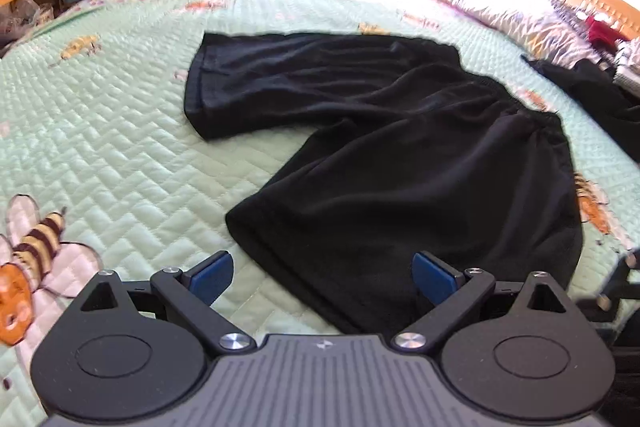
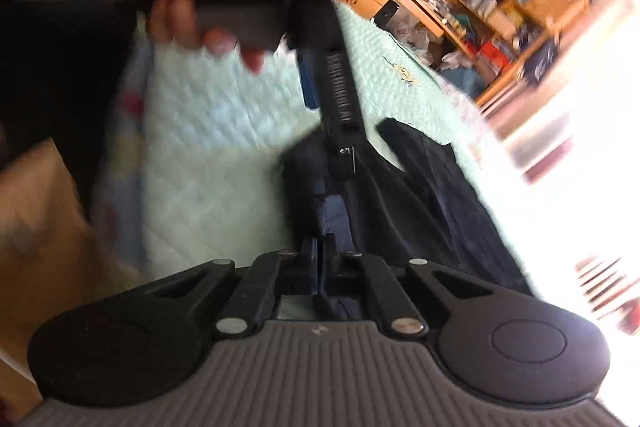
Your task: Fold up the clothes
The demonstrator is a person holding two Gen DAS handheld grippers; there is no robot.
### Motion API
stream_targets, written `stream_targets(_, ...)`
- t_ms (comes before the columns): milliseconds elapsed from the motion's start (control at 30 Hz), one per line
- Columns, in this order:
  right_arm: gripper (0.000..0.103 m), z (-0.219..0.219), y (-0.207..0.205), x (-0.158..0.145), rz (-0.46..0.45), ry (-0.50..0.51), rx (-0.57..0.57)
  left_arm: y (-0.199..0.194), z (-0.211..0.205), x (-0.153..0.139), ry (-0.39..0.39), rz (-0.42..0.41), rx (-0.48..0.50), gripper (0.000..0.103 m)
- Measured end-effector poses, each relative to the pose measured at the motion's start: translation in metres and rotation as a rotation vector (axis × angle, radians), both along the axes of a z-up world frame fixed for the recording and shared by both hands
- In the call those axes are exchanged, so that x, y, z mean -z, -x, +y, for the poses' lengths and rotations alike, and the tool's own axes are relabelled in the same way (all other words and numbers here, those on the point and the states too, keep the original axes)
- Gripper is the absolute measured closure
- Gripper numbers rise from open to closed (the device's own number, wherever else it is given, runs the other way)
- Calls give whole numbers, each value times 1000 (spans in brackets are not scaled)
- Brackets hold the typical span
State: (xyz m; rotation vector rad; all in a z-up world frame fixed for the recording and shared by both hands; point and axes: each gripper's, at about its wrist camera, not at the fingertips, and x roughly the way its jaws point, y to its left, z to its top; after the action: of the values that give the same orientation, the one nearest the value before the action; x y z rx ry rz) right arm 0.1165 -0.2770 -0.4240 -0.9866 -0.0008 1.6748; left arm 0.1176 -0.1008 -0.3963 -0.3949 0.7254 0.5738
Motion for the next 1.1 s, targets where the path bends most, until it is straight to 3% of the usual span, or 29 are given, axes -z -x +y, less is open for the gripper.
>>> stream_targets(100, 100, -25, -4, -21, 153, 87, -36, 11, -14, -10, -17, -20, 18, 6)
stream_targets(267, 100, -41, 0, 6, 148, 250, -50, 3, -42, -12, -69, 17, 75, 5)
stream_targets(400, 99, -49, 0, 12, 165, 267, -29, -8, -59, -7, -84, 60, 139, 5)
stream_targets(433, 92, -52, -2, 10, 188, 263, -24, -12, -62, -6, -80, 66, 156, 5)
stream_targets(533, 76, -55, -18, 6, 346, 287, -4, -24, -71, 4, -101, 121, 181, 5)
stream_targets(633, 76, -62, -45, 0, 556, 299, 25, -33, -75, 21, -136, 215, 173, 5)
stream_targets(733, 76, -67, -88, -12, 752, 161, 162, -31, -72, 26, -124, 223, 166, 3)
stream_targets(867, 75, -52, -158, -22, 949, -65, 485, -31, -70, 23, -108, 229, 156, 3)
stream_targets(900, 74, -44, -174, -19, 994, -83, 557, -32, -70, 21, -112, 228, 155, 3)
stream_targets(933, 74, -38, -185, -16, 1006, -99, 600, -32, -71, 19, -123, 223, 154, 3)
stream_targets(1033, 74, -20, -213, 2, 863, -101, 710, -34, -74, 10, -146, 191, 164, 3)
stream_targets(1067, 74, -18, -221, 16, 793, -36, 808, -35, -75, 8, -152, 182, 172, 2)
stream_targets(1100, 89, -16, -229, 30, 727, 24, 899, -37, -75, 9, -159, 183, 179, 2)
